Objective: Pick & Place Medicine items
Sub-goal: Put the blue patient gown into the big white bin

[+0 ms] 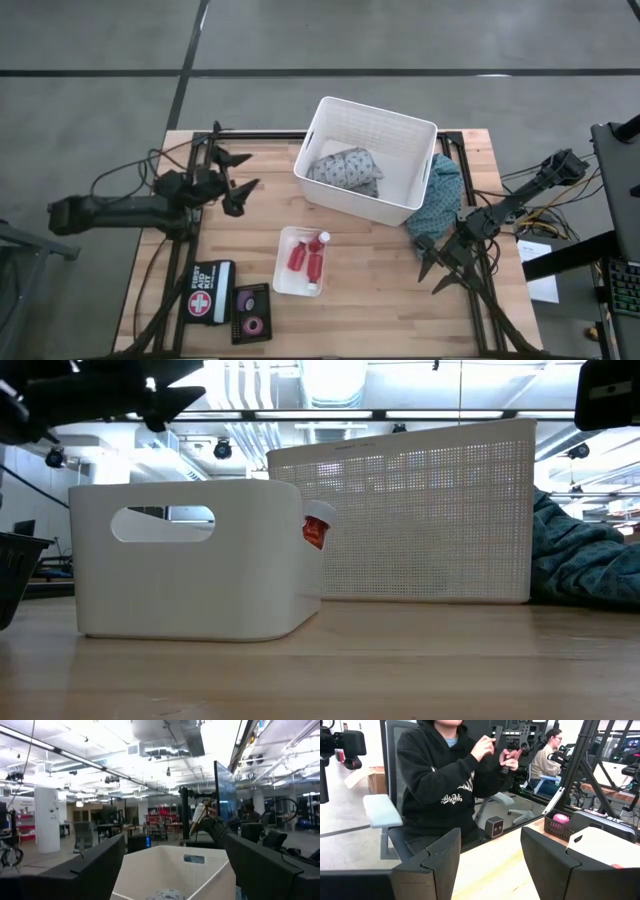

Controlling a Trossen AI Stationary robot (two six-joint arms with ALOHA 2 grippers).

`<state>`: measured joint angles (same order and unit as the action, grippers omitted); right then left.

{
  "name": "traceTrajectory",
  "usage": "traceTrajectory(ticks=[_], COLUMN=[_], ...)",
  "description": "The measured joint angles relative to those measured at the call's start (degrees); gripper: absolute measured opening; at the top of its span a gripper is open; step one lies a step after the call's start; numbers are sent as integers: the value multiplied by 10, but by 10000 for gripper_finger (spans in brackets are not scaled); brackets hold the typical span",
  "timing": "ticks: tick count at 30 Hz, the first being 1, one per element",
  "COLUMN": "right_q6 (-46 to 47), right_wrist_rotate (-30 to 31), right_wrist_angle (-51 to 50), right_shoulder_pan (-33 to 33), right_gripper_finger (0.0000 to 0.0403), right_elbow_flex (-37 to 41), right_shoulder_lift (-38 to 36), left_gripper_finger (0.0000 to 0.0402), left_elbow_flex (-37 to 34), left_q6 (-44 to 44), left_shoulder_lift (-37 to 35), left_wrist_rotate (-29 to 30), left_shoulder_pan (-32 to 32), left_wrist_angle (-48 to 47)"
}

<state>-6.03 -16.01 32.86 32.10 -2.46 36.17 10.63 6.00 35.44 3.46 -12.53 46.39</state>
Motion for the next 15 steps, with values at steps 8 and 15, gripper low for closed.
traceTrajectory(ticks=[8, 15], right_q6=[0, -1], right_wrist_rotate=[0, 0], right_wrist_angle=[0, 0], right_shoulder_pan=[0, 0], right_gripper_finger=[206, 206], right_elbow_flex=[0, 0], right_shoulder_lift=[0, 0], left_gripper_finger=[346, 336], left_elbow_flex=[-22, -37], left_q6=[0, 0], left_shoulder_lift=[-27, -27], left_wrist_rotate=[0, 0], left_shoulder_pan=[0, -3], left_wrist_angle=[-10, -16])
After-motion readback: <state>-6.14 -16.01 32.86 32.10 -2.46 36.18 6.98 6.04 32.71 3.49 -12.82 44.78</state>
